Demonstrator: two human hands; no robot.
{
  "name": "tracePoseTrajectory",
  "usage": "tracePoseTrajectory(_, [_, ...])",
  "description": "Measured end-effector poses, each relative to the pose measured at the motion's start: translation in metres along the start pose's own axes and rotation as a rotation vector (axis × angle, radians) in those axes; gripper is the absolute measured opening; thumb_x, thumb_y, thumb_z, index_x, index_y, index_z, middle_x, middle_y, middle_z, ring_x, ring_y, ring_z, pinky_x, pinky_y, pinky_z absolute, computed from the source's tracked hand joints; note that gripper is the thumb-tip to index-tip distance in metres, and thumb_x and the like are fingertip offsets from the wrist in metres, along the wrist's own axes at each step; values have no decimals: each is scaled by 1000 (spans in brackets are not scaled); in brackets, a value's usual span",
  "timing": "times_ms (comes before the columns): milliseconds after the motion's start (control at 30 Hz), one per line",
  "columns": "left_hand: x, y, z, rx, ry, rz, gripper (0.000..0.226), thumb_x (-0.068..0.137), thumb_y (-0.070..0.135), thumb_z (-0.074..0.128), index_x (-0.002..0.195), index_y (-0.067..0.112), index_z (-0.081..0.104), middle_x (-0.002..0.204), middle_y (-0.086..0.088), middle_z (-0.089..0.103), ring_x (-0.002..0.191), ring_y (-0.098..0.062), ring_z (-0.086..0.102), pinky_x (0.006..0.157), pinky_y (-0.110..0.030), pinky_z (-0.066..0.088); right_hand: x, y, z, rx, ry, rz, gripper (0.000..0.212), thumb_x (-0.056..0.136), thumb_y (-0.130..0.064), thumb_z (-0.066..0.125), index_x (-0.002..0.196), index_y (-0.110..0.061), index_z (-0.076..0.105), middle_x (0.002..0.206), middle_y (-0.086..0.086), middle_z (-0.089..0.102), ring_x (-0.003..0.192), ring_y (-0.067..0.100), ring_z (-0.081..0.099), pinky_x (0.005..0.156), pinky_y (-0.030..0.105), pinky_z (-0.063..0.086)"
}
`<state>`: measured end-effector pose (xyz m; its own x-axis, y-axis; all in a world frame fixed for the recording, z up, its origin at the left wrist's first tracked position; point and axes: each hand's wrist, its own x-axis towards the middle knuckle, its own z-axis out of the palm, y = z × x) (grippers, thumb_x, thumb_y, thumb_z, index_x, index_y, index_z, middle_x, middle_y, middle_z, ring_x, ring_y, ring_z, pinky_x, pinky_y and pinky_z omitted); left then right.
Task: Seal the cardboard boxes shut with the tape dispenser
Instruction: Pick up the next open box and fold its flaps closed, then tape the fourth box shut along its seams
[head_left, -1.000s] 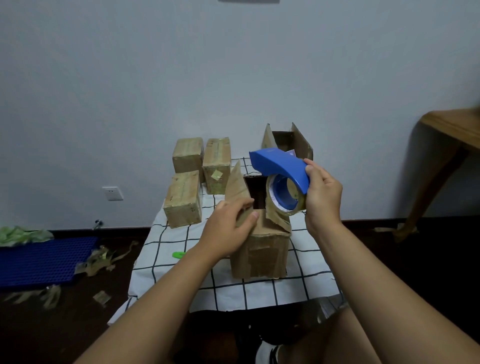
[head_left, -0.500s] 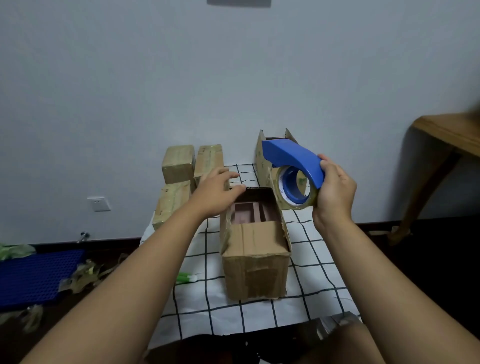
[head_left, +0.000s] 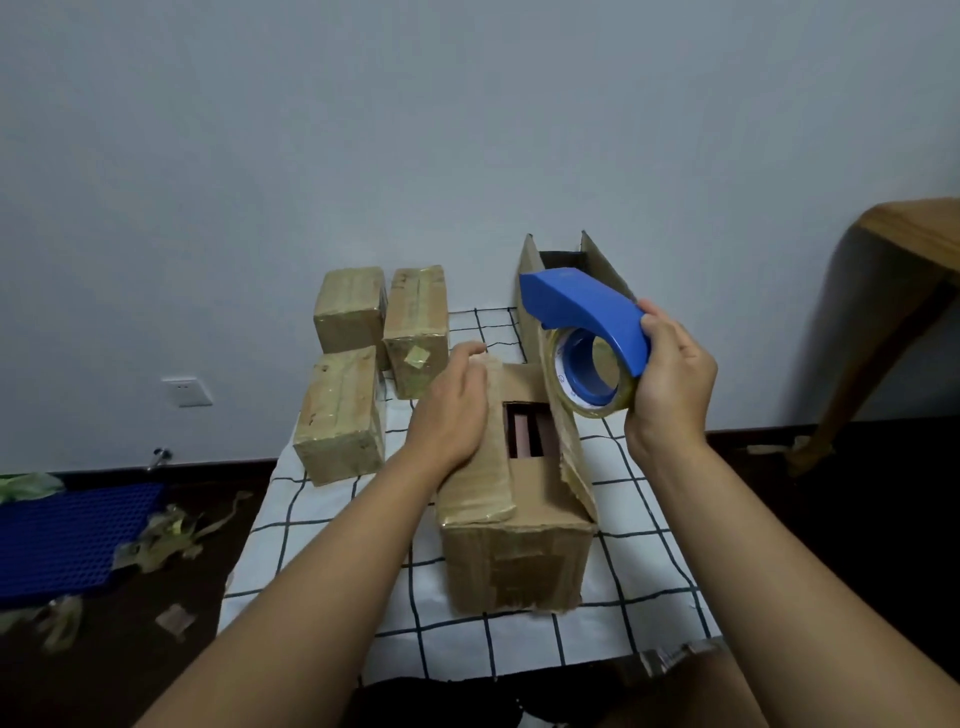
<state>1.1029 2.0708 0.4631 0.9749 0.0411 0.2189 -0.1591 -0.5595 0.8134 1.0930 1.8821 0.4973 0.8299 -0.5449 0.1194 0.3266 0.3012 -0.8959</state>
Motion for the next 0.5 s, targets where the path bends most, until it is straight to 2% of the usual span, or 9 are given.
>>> tracePoseTrajectory(67, [-4, 3, -4, -23, -72, -31, 61, 88, 70, 23, 135, 38, 42, 137, 6, 54, 125, -17, 50, 91, -36, 36, -4, 3, 1, -7, -2, 12, 21, 96, -18, 60, 90, -29, 76, 97, -5, 75, 90, 10, 71, 68, 18, 54])
tracePoseTrajectory(133, [-10, 8, -3, 89, -146, -18, 81, 79, 84, 25, 144, 37, 34, 147, 5, 46, 136, -20, 39, 106, -46, 32, -10, 7, 2, -24, -23, 25, 27, 96, -17, 59, 84, -32, 77, 90, -10, 75, 82, 5, 70, 66, 17, 53])
tracePoseTrajectory(233, [-17, 9, -1, 283, -225, -31, 95, 72, 87, 38, 151, 40, 16, 156, 5, 32, 146, -20, 16, 113, -55, 19, -18, 15, 2, -52, -54, 39, 34, 96, -17, 58, 77, -36, 78, 83, -13, 74, 79, 3, 67, 70, 21, 57])
tracePoseTrajectory(300, [-20, 7, 0, 343, -270, -12, 95, 77, 74, 53, 153, 38, 9, 158, 6, 26, 146, -22, 14, 113, -54, 22, -20, 17, 2, -61, -46, 42, 29, 97, -17, 57, 83, -35, 76, 86, -12, 73, 79, 4, 67, 71, 21, 56])
tracePoseTrajectory(367, [-24, 7, 0, 362, -256, 30, 91, 80, 65, 60, 152, 37, 13, 157, 6, 26, 144, -24, 19, 112, -51, 29, -20, 17, 1, -71, -48, 42, 24, 98, -19, 57, 89, -34, 74, 93, -9, 73, 81, 4, 68, 69, 19, 55])
tracePoseTrajectory(433, [-26, 9, 1, 380, -235, 41, 80, 82, 63, 60, 148, 41, 20, 155, 6, 24, 142, -24, 22, 108, -49, 33, -21, 16, -2, -74, -42, 37, 24, 99, -19, 57, 90, -34, 74, 94, -8, 73, 84, 6, 68, 71, 20, 56])
tracePoseTrajectory(500, [-29, 10, 2, 404, -255, 27, 66, 85, 62, 56, 143, 46, 29, 155, 7, 21, 143, -22, 17, 107, -49, 32, -22, 13, -5, -59, -28, 31, 27, 98, -19, 57, 86, -35, 75, 92, -10, 73, 84, 6, 68, 69, 20, 56])
